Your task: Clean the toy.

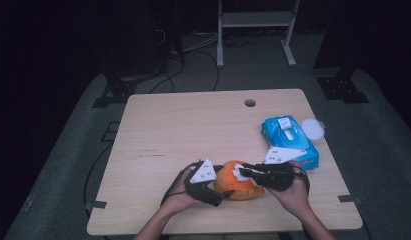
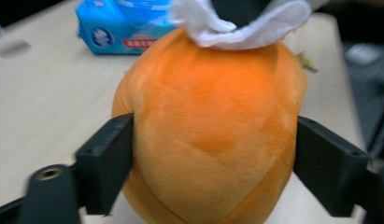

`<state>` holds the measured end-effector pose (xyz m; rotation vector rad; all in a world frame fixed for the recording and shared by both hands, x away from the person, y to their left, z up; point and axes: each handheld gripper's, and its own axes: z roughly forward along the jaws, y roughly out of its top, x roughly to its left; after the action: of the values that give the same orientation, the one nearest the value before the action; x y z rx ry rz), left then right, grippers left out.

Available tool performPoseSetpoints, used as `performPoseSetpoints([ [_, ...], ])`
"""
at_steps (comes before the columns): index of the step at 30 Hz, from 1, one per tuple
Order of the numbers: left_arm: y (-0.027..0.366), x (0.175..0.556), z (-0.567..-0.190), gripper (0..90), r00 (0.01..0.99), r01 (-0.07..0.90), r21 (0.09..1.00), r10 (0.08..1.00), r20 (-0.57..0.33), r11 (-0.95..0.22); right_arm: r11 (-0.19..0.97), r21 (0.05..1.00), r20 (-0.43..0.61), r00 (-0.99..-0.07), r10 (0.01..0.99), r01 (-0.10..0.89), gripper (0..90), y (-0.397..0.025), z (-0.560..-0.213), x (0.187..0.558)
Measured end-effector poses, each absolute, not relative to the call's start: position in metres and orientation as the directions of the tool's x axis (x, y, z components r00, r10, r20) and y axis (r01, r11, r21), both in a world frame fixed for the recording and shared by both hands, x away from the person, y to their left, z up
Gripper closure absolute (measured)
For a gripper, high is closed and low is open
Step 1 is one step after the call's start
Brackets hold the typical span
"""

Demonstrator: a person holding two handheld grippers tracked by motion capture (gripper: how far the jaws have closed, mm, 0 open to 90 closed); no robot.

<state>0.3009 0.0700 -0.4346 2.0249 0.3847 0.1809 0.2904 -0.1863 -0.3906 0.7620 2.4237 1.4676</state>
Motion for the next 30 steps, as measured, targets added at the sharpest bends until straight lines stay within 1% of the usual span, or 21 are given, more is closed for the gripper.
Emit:
performPoseSetpoints([
  [1,0.07,0.302,-0.435,11.6,0.933,0.213,0.884,0.354,-0.059,-0.417,0.371,0.869,0.093,-0.843,0.53,0.329,80.8,-0.189,-0.393,0.291],
  [3,0.07,0.305,-0.438,10.0,0.923,0.265,0.874,0.368,-0.108,-0.408,0.37,0.868,0.097,-0.844,0.527,0.332,80.8,-0.189,-0.394,0.291],
  [4,0.071,0.304,-0.439,12.4,0.924,0.256,0.871,0.37,-0.094,-0.419,0.376,0.868,0.088,-0.846,0.526,0.324,80.8,-0.188,-0.394,0.291],
  [5,0.071,0.303,-0.438,18.8,0.927,0.238,0.871,0.368,-0.071,-0.43,0.383,0.866,0.083,-0.848,0.524,0.321,80.8,-0.184,-0.393,0.29],
  [6,0.07,0.301,-0.436,21.6,0.929,0.214,0.87,0.368,-0.04,-0.445,0.387,0.866,0.08,-0.851,0.518,0.317,80.7,-0.181,-0.392,0.288],
  [8,0.067,0.296,-0.433,24.5,0.933,0.177,0.867,0.36,0.003,-0.467,0.402,0.867,0.063,-0.865,0.498,0.295,80.6,-0.171,-0.39,0.283],
  [10,0.064,0.294,-0.432,24.6,0.938,0.153,0.861,0.347,0.029,-0.486,0.413,0.868,0.052,-0.877,0.477,0.277,80.6,-0.162,-0.387,0.279],
  [12,0.065,0.295,-0.433,22.7,0.936,0.168,0.867,0.351,0.008,-0.468,0.441,0.861,0.01,-0.877,0.481,0.252,80.7,-0.159,-0.385,0.277],
  [14,0.067,0.299,-0.436,15.8,0.931,0.203,0.872,0.365,-0.031,-0.444,0.428,0.863,0.025,-0.87,0.493,0.268,80.7,-0.165,-0.385,0.281],
  [15,0.067,0.303,-0.438,9.7,0.92,0.246,0.869,0.385,-0.07,-0.43,0.421,0.862,0.038,-0.865,0.5,0.281,80.8,-0.169,-0.386,0.283],
  [16,0.067,0.306,-0.44,5.9,0.909,0.298,0.859,0.399,-0.121,-0.417,0.406,0.863,0.063,-0.861,0.505,0.301,80.8,-0.174,-0.387,0.286],
  [17,0.067,0.308,-0.442,4.3,0.902,0.33,0.851,0.403,-0.156,-0.408,0.393,0.864,0.081,-0.856,0.51,0.316,80.8,-0.177,-0.389,0.288],
  [18,0.066,0.309,-0.445,5.2,0.9,0.35,0.845,0.396,-0.183,-0.403,0.385,0.862,0.091,-0.85,0.519,0.328,80.8,-0.179,-0.39,0.289],
  [19,0.066,0.309,-0.445,10.2,0.904,0.345,0.844,0.389,-0.179,-0.412,0.385,0.86,0.095,-0.848,0.522,0.334,80.8,-0.179,-0.39,0.289],
  [21,0.065,0.306,-0.442,18.7,0.909,0.316,0.852,0.391,-0.145,-0.417,0.401,0.861,0.068,-0.851,0.52,0.313,80.7,-0.174,-0.388,0.286],
  [23,0.062,0.3,-0.438,22.7,0.916,0.277,0.862,0.388,-0.103,-0.425,0.407,0.866,0.052,-0.862,0.505,0.29,80.7,-0.166,-0.385,0.282],
  [26,0.055,0.292,-0.434,23.7,0.923,0.216,0.854,0.385,-0.02,-0.474,0.437,0.863,0.018,-0.88,0.474,0.254,80.6,-0.152,-0.385,0.275],
  [27,0.055,0.292,-0.434,23.9,0.923,0.214,0.851,0.385,-0.015,-0.48,0.451,0.859,0.002,-0.88,0.474,0.245,80.7,-0.15,-0.385,0.274],
  [30,0.058,0.295,-0.437,24.1,0.921,0.239,0.857,0.387,-0.05,-0.457,0.443,0.861,-0.003,-0.868,0.496,0.25,80.8,-0.157,-0.384,0.277],
])
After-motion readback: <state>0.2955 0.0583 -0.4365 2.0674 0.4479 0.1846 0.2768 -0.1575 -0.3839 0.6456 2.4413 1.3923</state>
